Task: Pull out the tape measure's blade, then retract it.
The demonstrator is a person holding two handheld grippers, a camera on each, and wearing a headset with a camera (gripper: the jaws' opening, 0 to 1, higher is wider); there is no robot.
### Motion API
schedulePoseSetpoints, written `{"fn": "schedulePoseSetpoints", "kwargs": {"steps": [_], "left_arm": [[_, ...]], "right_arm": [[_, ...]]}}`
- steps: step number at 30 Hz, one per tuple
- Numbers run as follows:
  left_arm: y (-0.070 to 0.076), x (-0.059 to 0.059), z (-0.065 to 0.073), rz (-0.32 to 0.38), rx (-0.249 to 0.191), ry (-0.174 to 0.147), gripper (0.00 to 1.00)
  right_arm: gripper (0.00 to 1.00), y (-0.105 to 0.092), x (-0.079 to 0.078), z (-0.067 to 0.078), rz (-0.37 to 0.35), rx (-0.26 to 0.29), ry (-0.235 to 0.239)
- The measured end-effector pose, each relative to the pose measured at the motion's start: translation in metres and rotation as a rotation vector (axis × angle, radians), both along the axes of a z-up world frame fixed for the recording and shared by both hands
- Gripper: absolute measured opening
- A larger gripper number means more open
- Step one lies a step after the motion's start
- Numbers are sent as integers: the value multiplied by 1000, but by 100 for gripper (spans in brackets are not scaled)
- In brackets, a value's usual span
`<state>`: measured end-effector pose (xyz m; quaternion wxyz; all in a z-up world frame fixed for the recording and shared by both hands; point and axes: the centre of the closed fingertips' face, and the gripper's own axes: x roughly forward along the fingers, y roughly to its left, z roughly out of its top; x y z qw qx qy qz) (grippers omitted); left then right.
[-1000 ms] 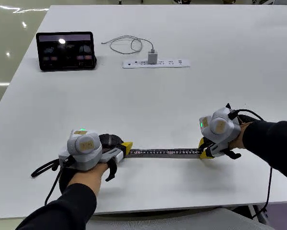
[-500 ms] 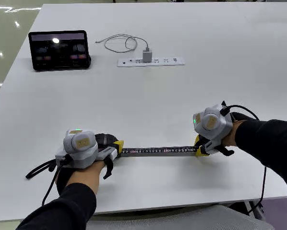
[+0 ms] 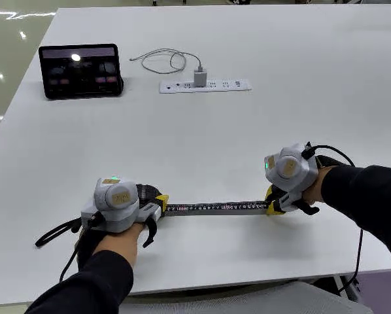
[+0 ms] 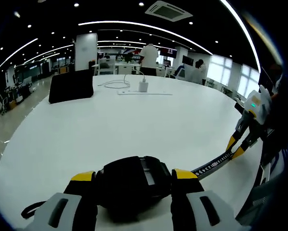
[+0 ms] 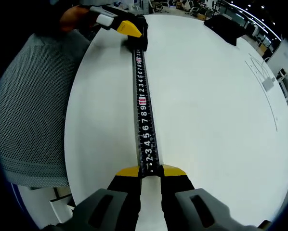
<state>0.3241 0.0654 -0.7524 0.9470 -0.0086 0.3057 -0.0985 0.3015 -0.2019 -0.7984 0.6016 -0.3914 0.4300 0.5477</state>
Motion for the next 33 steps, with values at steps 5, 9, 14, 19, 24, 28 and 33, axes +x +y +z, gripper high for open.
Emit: {"fn": "schedulePoseSetpoints", "kwargs": {"steps": [5, 9, 14, 19, 24, 28, 33], "left_arm": [[-1, -1, -1, -17, 36, -3, 57], [1, -1, -2, -16, 35, -2, 57], [1, -1, -2, -17, 30, -4, 57], [1, -1, -3, -18, 28, -2, 57], [1, -1, -3, -17, 29, -2, 57], [2, -1, -3, -16, 27, 0, 57], [1, -1, -3, -17, 27, 1, 57]], "right_arm": [[10, 0, 1, -1, 0, 10, -4], [10, 0, 0, 0, -4, 9, -2], [10, 0, 0, 0, -7, 11, -4], [10, 1, 0, 0, -22, 19, -2], [11, 2, -1, 0, -21, 15, -8], [11, 3, 0, 1, -18, 14, -9], [11, 5, 0, 1, -17, 10, -8]]}}
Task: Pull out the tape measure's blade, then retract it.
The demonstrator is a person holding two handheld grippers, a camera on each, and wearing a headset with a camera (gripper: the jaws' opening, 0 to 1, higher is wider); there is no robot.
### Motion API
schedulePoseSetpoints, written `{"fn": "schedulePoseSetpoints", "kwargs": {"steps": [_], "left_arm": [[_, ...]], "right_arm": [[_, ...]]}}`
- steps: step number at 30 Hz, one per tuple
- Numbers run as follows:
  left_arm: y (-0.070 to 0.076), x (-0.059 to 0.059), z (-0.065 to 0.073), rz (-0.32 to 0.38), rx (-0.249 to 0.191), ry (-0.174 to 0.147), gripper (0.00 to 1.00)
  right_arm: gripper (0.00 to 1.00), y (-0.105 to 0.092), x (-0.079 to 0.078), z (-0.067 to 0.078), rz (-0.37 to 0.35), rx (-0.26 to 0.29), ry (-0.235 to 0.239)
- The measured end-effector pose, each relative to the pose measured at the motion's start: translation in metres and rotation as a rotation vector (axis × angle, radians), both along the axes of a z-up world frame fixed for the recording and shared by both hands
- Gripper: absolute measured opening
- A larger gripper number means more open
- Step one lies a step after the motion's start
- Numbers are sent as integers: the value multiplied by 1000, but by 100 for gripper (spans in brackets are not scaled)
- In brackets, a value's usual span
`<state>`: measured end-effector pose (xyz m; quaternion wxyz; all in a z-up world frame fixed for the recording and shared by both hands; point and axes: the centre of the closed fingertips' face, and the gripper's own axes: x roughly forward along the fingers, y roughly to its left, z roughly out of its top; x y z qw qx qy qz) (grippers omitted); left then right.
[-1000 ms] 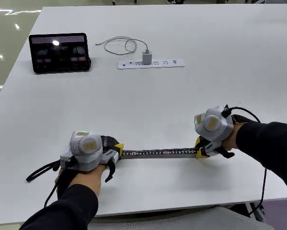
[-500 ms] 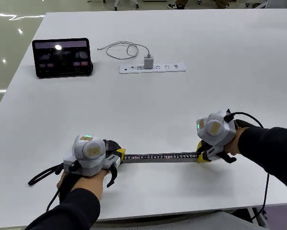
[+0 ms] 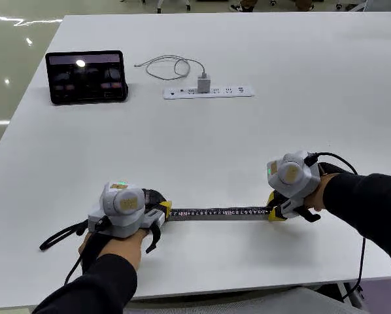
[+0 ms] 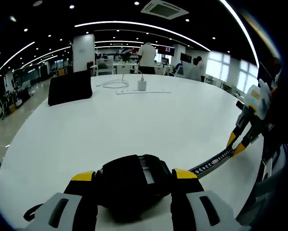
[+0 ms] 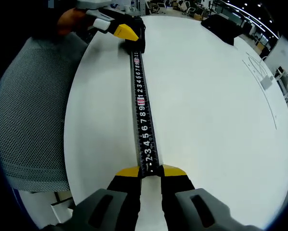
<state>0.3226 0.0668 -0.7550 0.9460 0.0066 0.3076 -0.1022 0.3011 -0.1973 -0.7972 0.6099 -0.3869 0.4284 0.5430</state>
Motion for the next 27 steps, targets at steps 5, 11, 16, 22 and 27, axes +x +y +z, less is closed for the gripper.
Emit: {"fn": "schedulePoseSetpoints", "kwargs": {"steps": [5, 11, 16, 22, 27], "left_arm": [[0, 0, 0, -2, 2, -3, 57], [0, 0, 0, -5, 6, -2, 57], [0, 0, 0, -6, 7, 0, 57], [0, 0, 0, -7, 8, -1, 57], [-1, 0, 0, -9, 9, -1, 57]], "right_arm": [[11, 2, 1, 0, -1, -3, 0], [11, 6, 1, 0, -6, 10, -8], [11, 10, 1, 0, -12, 17, -6], [11, 15, 1, 0, -7, 22, -6], [11, 18, 1, 0, -6, 27, -3]]}}
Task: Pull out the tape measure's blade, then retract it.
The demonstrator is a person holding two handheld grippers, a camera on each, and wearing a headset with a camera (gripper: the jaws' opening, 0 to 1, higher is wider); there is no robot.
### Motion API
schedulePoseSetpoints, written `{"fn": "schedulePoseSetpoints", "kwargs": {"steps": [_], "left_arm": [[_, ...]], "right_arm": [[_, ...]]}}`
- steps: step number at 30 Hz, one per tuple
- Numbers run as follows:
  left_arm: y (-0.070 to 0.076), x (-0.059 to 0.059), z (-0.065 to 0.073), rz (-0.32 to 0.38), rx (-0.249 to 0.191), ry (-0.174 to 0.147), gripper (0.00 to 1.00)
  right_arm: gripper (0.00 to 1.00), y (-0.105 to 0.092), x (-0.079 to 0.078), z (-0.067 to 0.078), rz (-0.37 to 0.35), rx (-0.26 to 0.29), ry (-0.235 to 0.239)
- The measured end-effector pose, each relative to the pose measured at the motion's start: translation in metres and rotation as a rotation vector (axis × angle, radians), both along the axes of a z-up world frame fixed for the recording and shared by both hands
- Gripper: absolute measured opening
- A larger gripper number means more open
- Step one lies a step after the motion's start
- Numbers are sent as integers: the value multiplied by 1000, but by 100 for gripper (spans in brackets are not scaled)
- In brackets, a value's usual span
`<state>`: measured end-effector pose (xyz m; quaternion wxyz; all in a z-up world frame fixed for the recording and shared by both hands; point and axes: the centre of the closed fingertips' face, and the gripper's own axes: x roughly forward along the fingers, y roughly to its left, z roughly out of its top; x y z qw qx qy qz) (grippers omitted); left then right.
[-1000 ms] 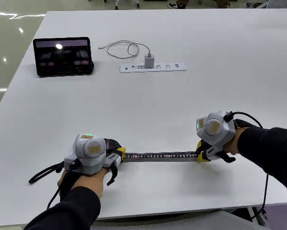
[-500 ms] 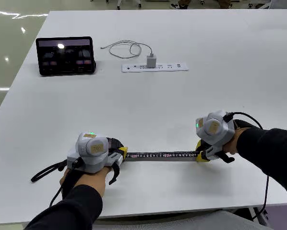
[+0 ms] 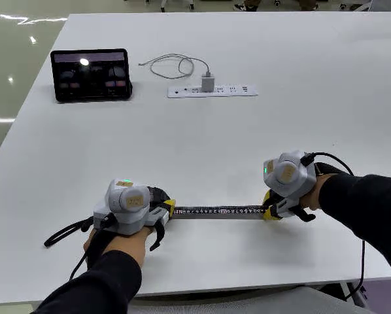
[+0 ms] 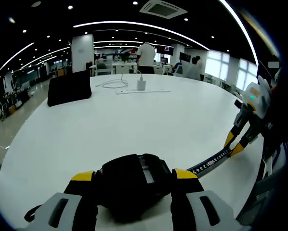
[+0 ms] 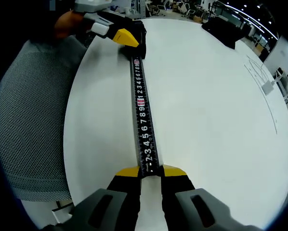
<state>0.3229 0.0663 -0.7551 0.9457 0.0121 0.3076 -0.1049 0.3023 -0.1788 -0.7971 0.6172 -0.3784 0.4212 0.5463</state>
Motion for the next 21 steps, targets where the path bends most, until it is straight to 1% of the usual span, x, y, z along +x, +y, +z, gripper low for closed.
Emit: {"fn": "schedulePoseSetpoints", "kwargs": {"steps": [21], "left_arm": [[0, -1, 0, -3, 3, -2, 57]], "right_arm": [[11, 11, -1, 0, 7, 15, -2]]}}
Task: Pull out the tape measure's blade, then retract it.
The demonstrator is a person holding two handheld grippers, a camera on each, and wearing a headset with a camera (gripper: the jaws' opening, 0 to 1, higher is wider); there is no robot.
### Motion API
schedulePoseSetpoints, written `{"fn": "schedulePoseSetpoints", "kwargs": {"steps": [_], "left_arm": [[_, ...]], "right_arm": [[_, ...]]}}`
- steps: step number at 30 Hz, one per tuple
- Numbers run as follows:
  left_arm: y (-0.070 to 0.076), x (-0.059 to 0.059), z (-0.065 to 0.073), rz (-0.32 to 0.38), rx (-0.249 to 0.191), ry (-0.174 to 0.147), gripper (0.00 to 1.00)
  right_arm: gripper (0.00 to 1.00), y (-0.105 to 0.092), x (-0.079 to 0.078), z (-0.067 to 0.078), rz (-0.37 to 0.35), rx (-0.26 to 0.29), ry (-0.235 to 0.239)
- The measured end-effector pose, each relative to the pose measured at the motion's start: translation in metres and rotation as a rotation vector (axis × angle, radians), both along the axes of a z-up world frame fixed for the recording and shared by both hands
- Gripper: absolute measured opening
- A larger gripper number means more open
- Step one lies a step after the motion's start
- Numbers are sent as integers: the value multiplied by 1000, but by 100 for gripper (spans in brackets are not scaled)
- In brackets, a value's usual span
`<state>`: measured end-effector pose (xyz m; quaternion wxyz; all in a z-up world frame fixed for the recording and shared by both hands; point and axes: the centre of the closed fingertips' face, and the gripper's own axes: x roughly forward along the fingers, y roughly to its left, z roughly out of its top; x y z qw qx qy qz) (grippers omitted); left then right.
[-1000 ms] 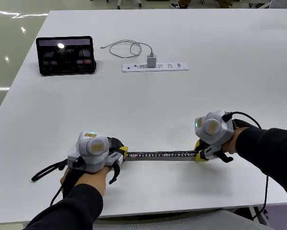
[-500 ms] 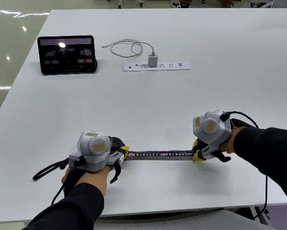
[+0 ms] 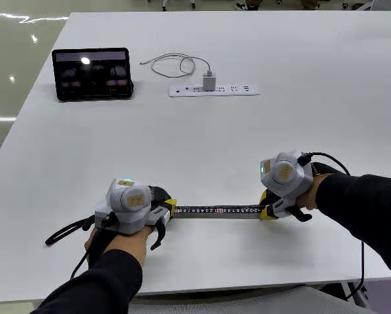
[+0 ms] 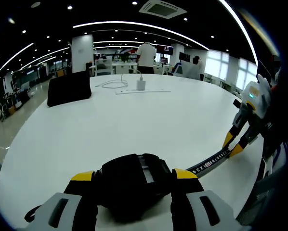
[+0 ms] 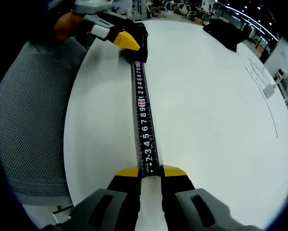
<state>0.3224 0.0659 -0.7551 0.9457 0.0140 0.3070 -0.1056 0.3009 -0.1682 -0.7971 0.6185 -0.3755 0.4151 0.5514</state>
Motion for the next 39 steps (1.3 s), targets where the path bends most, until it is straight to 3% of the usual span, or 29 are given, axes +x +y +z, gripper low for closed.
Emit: {"fn": "schedulePoseSetpoints", "kwargs": {"steps": [25, 39], "left_arm": [[0, -1, 0, -3, 3, 1, 58], [0, -1, -1, -7, 27, -6, 58]], "right_arm": [[11, 16, 0, 0, 19, 19, -7], [11, 24, 0, 0, 25, 30, -8]]}}
